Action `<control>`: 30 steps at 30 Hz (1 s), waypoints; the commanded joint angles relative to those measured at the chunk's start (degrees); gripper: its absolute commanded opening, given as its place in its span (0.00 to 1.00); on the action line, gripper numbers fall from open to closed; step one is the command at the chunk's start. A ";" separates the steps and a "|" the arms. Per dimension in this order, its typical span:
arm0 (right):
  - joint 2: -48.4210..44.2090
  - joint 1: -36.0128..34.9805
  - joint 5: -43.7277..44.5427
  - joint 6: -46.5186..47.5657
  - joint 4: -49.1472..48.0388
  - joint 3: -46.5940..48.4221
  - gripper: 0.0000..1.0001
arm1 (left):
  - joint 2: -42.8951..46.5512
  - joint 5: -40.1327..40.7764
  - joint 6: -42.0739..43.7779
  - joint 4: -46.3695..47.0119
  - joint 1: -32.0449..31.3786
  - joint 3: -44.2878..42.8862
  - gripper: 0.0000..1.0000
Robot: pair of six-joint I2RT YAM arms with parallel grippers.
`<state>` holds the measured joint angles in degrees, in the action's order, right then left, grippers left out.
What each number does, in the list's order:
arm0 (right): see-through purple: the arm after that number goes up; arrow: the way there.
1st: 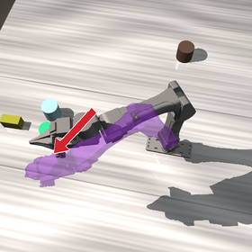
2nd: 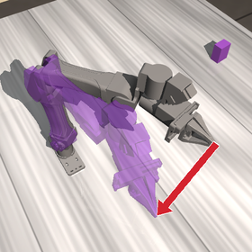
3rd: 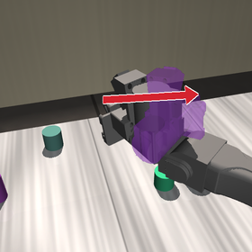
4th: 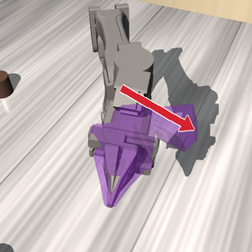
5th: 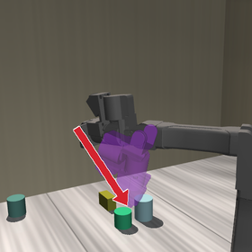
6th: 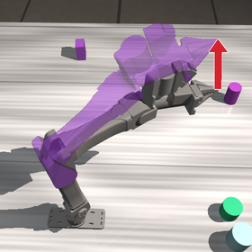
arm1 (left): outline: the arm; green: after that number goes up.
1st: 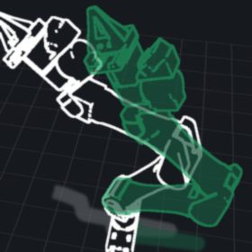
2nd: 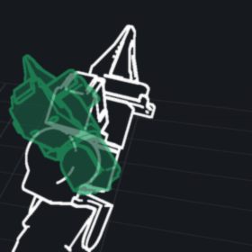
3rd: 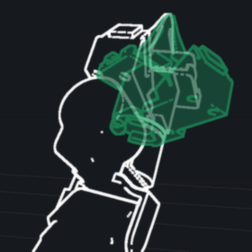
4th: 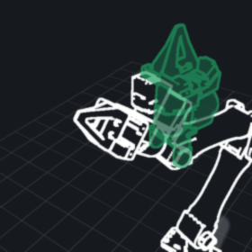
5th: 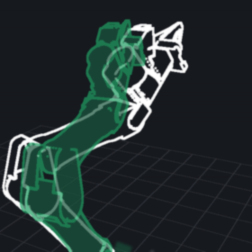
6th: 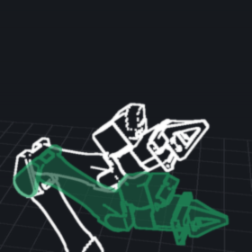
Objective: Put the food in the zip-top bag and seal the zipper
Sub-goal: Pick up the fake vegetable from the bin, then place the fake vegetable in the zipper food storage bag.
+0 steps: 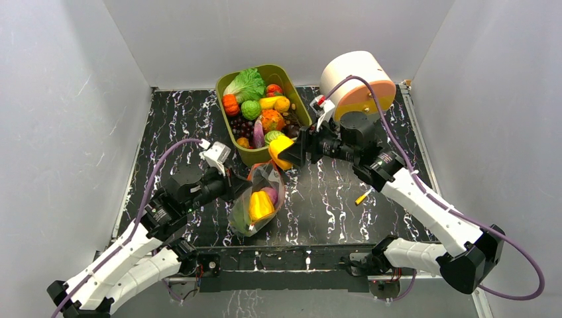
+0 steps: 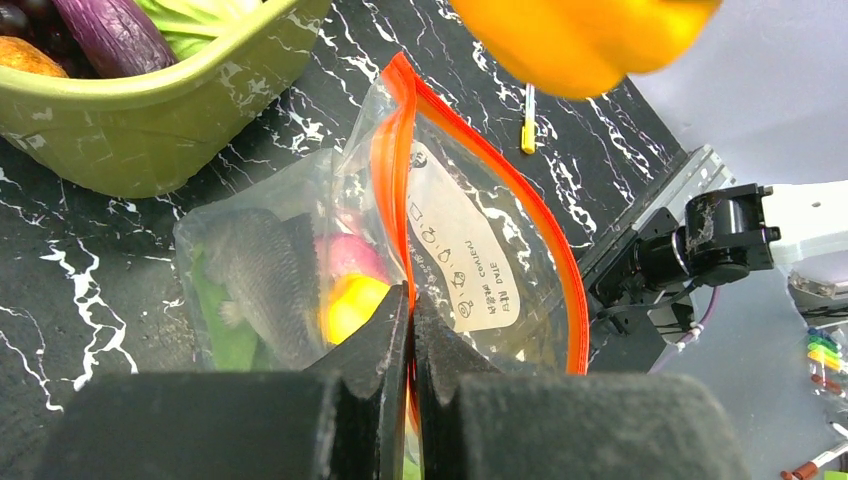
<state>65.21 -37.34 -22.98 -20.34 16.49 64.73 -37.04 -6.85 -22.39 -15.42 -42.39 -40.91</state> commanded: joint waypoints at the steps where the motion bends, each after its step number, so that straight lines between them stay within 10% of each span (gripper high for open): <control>1: -2.11 -0.88 -1.70 -2.80 -1.28 -0.78 0.32 | -0.72 0.17 -1.81 3.08 -0.13 -2.48 0.00; 30: 2.61 -14.07 14.58 -11.89 0.11 -4.20 0.46 | -0.14 -1.41 -3.40 6.34 -0.15 -2.02 0.00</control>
<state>66.08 -50.78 -10.94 -33.08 17.17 58.37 -38.33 -7.29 -25.78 -12.01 -42.39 -41.93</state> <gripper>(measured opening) 0.626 0.010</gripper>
